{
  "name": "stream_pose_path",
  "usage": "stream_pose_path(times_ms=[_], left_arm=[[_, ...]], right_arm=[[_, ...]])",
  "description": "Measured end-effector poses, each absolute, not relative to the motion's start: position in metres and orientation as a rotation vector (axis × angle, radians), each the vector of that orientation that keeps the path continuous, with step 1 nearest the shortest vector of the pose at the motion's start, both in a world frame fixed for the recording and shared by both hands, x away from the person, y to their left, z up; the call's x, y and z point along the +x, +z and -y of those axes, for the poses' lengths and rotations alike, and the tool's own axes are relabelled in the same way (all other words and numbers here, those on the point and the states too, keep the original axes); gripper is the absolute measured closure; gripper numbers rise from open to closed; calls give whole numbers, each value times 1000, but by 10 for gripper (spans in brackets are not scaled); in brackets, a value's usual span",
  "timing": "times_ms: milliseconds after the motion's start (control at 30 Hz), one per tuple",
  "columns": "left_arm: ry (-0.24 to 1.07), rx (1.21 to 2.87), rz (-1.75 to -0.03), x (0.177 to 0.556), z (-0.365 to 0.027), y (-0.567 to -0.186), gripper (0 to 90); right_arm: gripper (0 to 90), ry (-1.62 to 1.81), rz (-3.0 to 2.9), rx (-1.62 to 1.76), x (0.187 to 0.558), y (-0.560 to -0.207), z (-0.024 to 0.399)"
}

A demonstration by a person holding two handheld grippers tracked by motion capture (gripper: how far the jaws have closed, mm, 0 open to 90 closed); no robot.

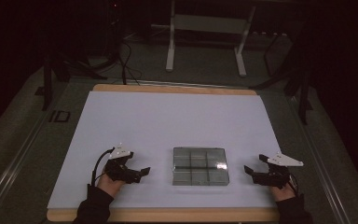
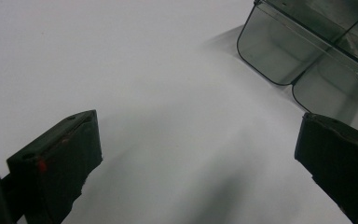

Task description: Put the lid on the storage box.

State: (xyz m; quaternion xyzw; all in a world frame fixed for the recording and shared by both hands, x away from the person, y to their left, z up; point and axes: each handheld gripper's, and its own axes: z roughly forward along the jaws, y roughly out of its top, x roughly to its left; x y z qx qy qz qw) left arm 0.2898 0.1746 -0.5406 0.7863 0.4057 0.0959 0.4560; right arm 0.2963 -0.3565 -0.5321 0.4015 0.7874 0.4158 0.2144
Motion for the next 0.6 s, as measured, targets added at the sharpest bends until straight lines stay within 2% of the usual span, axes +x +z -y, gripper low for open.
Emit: stream_pose_path(times_ms=[600], left_arm=[[236, 1895, -1008, 289, -179, -541, 16]], right_arm=[[160, 1155, -2149, 1134, 295, -533, 357]])
